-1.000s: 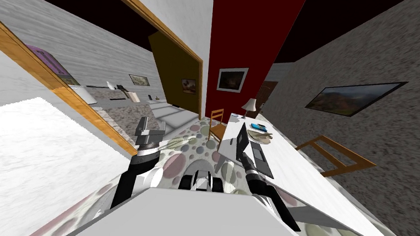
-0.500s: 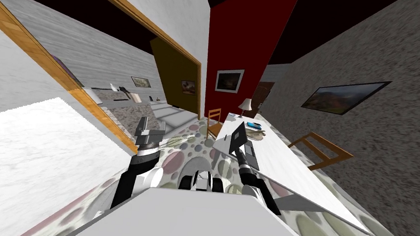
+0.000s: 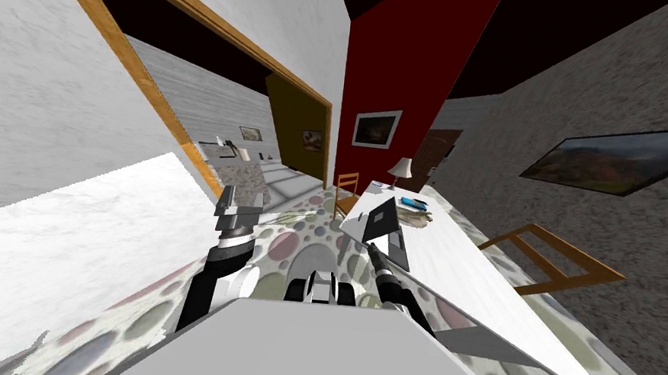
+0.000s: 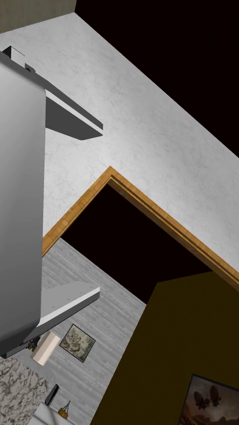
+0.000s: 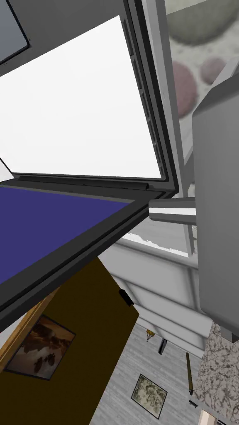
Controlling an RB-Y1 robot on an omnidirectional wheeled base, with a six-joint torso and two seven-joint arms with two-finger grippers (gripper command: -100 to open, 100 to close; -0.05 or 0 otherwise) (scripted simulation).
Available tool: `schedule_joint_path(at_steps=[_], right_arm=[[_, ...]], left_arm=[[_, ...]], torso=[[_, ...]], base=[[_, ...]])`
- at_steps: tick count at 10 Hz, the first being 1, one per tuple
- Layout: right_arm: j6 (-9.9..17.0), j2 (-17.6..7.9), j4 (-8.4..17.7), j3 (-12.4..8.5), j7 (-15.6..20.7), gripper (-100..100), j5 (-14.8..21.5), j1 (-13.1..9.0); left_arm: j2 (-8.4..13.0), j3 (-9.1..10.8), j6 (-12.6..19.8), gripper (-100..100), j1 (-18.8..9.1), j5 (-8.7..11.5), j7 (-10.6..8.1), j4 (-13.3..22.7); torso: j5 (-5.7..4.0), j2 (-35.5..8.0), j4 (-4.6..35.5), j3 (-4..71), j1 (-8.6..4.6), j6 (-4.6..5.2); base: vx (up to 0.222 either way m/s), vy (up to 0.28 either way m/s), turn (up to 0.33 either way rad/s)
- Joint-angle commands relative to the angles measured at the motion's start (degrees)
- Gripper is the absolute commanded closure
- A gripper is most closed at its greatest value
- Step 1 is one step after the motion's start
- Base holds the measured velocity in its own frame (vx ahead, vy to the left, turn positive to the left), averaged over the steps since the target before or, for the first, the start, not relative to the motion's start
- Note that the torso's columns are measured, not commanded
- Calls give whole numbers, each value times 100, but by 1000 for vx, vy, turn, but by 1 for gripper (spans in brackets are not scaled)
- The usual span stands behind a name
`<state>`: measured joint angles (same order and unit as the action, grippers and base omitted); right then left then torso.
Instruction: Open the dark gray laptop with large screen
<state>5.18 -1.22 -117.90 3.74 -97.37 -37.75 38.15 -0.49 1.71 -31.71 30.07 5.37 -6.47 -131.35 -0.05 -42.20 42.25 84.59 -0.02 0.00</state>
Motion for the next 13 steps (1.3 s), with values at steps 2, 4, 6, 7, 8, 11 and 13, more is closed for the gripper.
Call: schedule_joint_path(at_steps=[2,4,6,7,8,11,13], right_arm=[[246,34,515,-26,625,100,90,-7],[523,-105,801,64,932,100,382,269],[796,-105,1065,64,1266,100,621,284],[796,-105,1310,64,1418,100,621,284],[796,-105,1456,64,1574,100,621,284],[1100,-245,1745,155,2059,100,914,569],[1347,-245,1791,155,2395,100,1152,574]], left_arm=[[-1,-1,-1,0,2,0,0,-1],[-1,0,-1,0,3,0,0,-1],[0,0,0,0,-1,0,0,0],[0,0,0,0,0,0,0,0],[0,0,0,0,1,0,0,0],[0,1,-1,0,4,0,0,-1],[0,1,0,0,0,0,0,0]], torso=[[16,31,-9,24,36,1],[7,-3,1,2,4,5],[-5,-76,23,-45,-29,1],[1,-25,11,-16,-8,-1],[8,29,-6,20,15,0],[7,6,-2,9,7,3],[-2,-80,26,-51,-21,-1]], base=[[22,15,445],[-56,-32,287],[-185,-96,423],[-46,-32,471],[7,-5,435],[-30,-8,400],[-204,-56,436]])
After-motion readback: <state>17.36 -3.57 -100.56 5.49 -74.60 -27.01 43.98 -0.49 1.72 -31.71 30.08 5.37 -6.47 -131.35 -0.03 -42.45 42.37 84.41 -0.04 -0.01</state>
